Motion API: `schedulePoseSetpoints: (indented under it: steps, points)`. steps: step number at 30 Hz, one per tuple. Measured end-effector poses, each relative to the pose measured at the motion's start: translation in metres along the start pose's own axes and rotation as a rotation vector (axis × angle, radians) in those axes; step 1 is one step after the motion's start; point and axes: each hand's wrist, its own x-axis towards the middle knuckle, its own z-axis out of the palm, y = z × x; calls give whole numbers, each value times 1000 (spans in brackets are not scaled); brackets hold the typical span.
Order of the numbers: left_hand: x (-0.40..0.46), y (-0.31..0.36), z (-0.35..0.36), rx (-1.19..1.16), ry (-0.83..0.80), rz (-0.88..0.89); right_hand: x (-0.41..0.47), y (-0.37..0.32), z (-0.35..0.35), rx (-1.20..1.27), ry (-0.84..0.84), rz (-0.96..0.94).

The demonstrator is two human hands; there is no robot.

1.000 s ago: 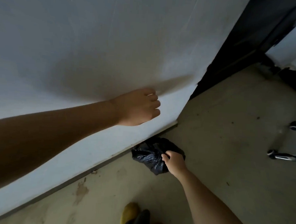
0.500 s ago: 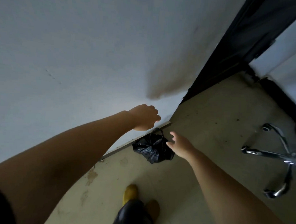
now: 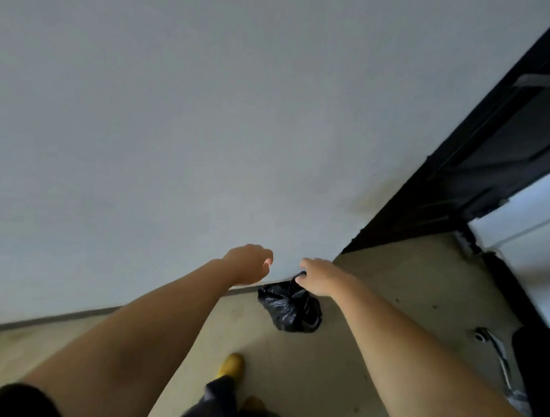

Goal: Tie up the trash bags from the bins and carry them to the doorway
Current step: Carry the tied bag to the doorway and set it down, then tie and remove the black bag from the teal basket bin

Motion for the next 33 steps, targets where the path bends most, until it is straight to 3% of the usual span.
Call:
schedulePoseSetpoints:
  steps: [6,15,23,33]
  points:
    - [-118,-59,48,-259,112,-388,-7,-83,22,-229,-96,-206]
    - [-326,-120,128,-566,329,-899,-59,-272,103,-586,-184,-541]
    - [-499,-154,230,-786,405,-1162,-139,-426,217,-840,-226,-787]
    - [-702,-194,326,-903,491,-1400,-257,-591,364,-1003,-268,-1004]
